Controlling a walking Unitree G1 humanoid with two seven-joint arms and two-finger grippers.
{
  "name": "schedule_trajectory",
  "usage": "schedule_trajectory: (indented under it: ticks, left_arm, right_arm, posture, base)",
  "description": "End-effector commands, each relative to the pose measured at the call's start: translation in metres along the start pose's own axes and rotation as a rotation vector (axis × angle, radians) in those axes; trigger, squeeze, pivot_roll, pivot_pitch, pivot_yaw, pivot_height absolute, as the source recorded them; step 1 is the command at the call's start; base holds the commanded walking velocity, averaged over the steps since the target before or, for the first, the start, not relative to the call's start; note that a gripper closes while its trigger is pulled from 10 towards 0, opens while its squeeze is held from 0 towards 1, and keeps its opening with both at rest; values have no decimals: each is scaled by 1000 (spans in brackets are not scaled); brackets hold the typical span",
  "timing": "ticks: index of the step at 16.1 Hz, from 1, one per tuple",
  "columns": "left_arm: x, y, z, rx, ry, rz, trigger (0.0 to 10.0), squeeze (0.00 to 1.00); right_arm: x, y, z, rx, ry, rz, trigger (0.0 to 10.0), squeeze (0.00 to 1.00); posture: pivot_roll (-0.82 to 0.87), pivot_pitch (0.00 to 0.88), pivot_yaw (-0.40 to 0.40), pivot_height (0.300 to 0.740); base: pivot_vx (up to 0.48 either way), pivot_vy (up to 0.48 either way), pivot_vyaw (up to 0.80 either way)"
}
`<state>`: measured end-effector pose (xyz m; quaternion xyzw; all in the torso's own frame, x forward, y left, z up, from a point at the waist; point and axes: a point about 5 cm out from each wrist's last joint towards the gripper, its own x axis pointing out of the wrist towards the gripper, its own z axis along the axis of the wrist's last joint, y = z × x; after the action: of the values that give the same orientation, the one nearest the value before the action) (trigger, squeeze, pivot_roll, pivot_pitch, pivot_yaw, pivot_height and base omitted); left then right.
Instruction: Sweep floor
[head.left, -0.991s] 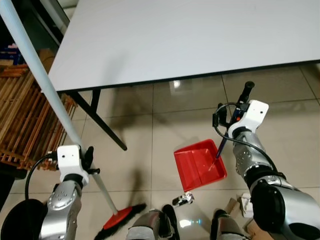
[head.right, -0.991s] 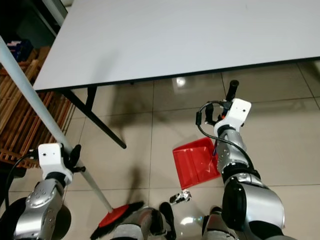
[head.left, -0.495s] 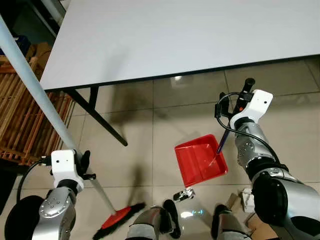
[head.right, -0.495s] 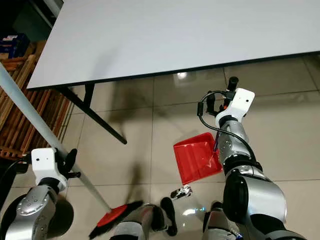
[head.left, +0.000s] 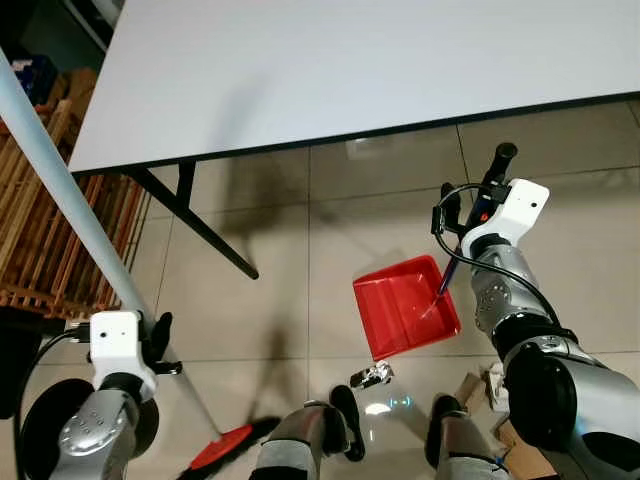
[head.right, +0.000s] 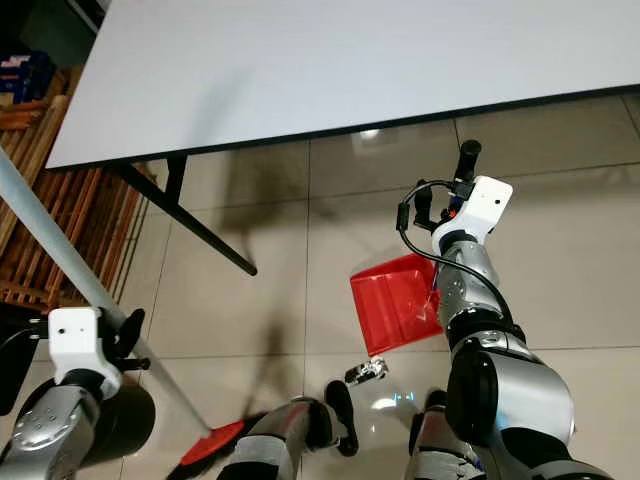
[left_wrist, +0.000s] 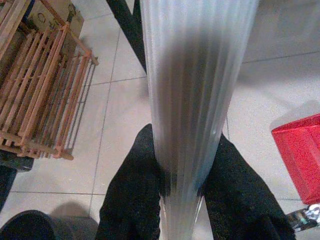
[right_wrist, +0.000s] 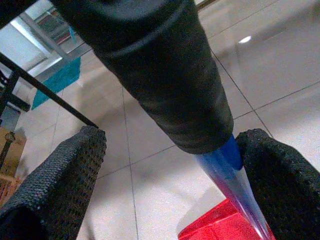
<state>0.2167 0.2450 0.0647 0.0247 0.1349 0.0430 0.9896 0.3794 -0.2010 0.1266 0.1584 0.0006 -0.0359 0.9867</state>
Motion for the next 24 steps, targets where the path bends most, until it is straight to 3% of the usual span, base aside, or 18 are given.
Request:
schedule_trajectory:
  ticks: [1, 8, 13, 14, 24]
  left_arm:
    - [-9, 18, -1, 17, 18, 53, 10000, 0]
    - [-18, 22, -1, 28, 34, 65, 10000, 0]
    - [-21, 21, -2, 21, 40, 66, 10000, 0]
    - [-22, 21, -2, 20, 42, 64, 10000, 0]
    - [-23, 21, -4, 20, 50, 63, 10000, 0]
  right_arm:
    - [-1, 7, -6, 9, 19, 30, 10000, 0]
    - [9, 8, 18, -14, -32, 44, 10000, 0]
    - [10, 10, 20, -35, -34, 55, 10000, 0]
    - [10, 10, 19, -35, -33, 56, 0, 0]
    - [9, 10, 17, -31, -27, 65, 0, 0]
  posture:
    - [146, 354, 301, 740]
    - [166, 362, 303, 740]
    - [168, 369, 296, 740]
    - [168, 370, 297, 740]
    - [166, 375, 299, 740]
  base:
    - [0, 0, 0]
    - [0, 0, 0]
    - [0, 0, 0]
    - [0, 0, 0]
    - [0, 0, 0]
